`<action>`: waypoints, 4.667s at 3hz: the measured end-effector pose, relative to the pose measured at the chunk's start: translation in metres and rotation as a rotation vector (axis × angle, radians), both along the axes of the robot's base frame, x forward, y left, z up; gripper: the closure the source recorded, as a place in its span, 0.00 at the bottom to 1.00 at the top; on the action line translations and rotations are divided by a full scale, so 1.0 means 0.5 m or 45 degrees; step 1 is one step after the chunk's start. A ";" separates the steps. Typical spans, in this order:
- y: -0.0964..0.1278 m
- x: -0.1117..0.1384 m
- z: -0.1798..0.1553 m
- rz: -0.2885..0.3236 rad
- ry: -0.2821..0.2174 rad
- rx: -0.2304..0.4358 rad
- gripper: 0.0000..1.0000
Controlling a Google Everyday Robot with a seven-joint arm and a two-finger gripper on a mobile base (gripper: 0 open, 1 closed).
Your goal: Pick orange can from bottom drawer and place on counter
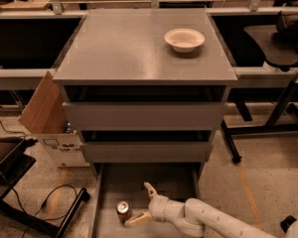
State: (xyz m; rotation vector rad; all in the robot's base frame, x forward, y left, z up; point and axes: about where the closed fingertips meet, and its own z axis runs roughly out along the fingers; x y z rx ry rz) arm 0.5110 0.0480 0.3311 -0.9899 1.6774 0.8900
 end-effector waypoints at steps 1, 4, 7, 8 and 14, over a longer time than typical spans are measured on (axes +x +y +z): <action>0.055 0.008 -0.090 0.012 0.033 0.041 0.00; 0.132 0.054 -0.322 0.026 0.091 0.105 0.19; 0.142 0.081 -0.292 0.027 0.065 0.291 0.95; 0.013 0.137 -0.129 -0.080 0.020 0.260 1.00; -0.046 0.214 0.938 -0.099 -0.017 0.455 1.00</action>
Offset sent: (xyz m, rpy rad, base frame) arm 0.0172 0.0630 -0.1555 0.1122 0.1014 -0.0136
